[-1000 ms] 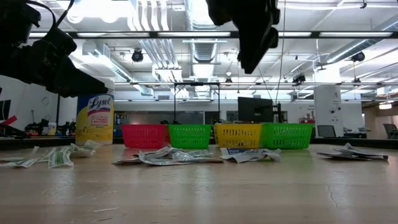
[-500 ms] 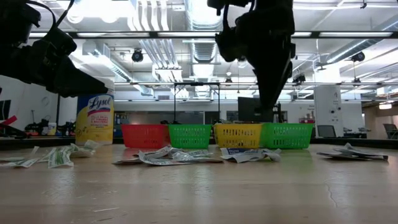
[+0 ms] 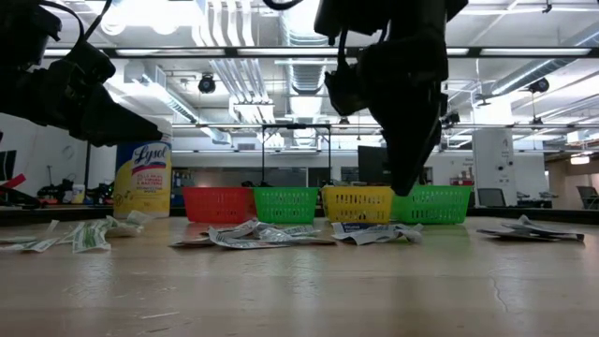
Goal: Pick & Place First Aid Supplies
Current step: Put the blue alcohol pad into the yellow bin
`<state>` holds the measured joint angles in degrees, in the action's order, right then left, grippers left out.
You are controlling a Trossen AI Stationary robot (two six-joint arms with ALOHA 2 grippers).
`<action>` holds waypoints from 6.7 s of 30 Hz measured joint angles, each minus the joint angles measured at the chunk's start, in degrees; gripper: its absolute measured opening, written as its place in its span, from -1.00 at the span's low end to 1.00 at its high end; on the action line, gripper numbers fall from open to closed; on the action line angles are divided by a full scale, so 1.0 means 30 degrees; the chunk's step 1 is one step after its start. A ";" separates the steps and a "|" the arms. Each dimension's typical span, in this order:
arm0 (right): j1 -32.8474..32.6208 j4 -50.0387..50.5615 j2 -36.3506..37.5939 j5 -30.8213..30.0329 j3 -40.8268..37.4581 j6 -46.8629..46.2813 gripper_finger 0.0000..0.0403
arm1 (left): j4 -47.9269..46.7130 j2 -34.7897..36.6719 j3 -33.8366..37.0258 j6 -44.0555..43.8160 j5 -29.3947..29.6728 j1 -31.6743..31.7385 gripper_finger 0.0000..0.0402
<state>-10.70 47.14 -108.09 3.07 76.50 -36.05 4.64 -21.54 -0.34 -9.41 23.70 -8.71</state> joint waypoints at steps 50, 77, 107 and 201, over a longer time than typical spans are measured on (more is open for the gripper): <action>0.0212 0.0924 -0.1831 0.0312 -0.0665 -0.0166 -0.89 | -0.0124 0.0000 -0.0003 0.0127 -0.0005 0.0000 -0.21; 0.1146 0.7163 -0.1581 0.1366 0.2956 0.1647 -0.96 | -0.0146 0.0000 -0.0001 0.0226 0.0000 0.0000 -0.21; 0.5054 0.9719 -0.1508 -1.4693 1.3172 0.6677 -0.96 | -0.0138 0.0007 -0.0002 0.0204 0.0000 0.0000 -0.21; 0.9372 0.8461 -0.1530 -0.4678 0.9319 0.9887 -0.31 | -0.0143 0.0007 0.0000 0.0141 -0.0002 0.0000 -0.21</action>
<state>17.42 72.52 -112.68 -10.96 104.45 -6.39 4.21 -21.52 -0.34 -8.99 23.70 -8.71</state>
